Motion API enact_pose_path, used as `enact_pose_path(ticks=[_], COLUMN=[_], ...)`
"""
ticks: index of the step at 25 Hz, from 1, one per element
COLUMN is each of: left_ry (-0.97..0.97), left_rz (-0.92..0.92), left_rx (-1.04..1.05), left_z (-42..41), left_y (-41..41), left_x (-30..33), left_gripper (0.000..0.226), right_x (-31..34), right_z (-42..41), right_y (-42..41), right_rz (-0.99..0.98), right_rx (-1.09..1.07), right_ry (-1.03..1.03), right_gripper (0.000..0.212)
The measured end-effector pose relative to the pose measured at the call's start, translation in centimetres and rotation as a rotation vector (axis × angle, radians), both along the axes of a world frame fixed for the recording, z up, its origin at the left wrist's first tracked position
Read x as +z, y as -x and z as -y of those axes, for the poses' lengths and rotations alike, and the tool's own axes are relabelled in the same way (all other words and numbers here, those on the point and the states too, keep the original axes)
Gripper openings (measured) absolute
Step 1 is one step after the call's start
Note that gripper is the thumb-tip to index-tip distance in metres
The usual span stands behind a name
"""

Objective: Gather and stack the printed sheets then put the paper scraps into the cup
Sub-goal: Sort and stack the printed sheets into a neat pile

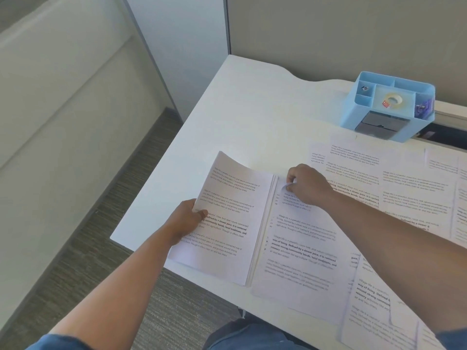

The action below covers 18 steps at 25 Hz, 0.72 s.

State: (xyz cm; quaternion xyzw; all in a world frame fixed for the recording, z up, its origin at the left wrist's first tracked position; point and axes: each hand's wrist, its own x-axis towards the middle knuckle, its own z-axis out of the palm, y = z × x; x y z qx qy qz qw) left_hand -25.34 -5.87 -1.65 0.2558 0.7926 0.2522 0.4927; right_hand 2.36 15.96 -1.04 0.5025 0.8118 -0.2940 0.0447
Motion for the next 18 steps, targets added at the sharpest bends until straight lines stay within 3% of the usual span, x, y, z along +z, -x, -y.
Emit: enact_pose_path(ticks=[4,9,18], left_ry=[0.000,-0.001,-0.012], left_rz=[-0.008,-0.008,-0.037], left_rx=[0.003,0.001,-0.020], left_z=[0.01,0.06,0.03], left_y=[0.00,0.12,-0.01], left_x=[-0.20,-0.31,-0.28], left_gripper=[0.016,0.016,0.016], right_x=[0.02,0.07,0.50], right_z=[0.12,0.11,0.74], right_y=[0.12,0.20,0.48], right_rz=[0.028,0.115,0.226], right_rx=[0.025,0.052,0.130], right_ry=[0.012,0.044,0.020], right_gripper=[0.012,0.040,0.046])
